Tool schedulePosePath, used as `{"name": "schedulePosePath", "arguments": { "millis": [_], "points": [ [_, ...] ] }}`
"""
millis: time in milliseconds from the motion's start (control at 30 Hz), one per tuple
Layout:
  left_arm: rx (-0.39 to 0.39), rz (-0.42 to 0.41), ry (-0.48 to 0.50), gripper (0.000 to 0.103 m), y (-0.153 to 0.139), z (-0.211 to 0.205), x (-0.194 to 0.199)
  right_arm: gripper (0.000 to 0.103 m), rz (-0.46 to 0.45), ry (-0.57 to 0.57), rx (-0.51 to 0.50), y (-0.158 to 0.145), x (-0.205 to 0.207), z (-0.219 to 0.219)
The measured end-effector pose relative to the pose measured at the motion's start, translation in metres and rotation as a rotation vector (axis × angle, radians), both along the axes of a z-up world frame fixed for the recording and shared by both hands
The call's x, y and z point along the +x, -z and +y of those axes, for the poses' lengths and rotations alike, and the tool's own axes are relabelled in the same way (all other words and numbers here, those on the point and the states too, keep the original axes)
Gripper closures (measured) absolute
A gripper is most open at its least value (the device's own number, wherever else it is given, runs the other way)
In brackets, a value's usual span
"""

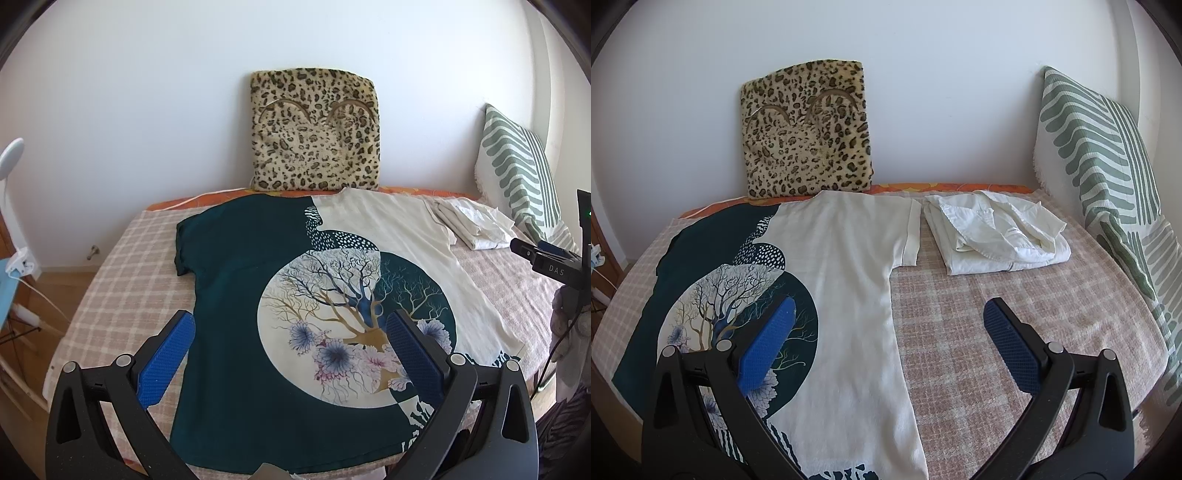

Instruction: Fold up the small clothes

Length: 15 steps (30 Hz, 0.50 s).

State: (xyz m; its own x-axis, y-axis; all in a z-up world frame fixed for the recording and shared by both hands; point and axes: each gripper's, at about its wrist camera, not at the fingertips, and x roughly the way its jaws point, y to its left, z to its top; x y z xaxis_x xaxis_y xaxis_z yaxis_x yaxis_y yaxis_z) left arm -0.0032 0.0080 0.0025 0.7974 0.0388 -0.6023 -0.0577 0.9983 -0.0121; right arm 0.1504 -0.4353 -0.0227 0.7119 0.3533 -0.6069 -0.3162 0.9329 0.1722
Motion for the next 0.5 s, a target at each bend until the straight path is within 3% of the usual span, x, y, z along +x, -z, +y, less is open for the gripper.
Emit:
{"name": "schedulePosePath", "arguments": {
  "millis": [500],
  "points": [
    [-0.001, -0.021, -0.01, 0.0, -0.0038, 0.0015, -0.0035, 0.0, 0.001, -0.001, 0.003, 0.0001, 0.0015, -0.0018]
  ]
}}
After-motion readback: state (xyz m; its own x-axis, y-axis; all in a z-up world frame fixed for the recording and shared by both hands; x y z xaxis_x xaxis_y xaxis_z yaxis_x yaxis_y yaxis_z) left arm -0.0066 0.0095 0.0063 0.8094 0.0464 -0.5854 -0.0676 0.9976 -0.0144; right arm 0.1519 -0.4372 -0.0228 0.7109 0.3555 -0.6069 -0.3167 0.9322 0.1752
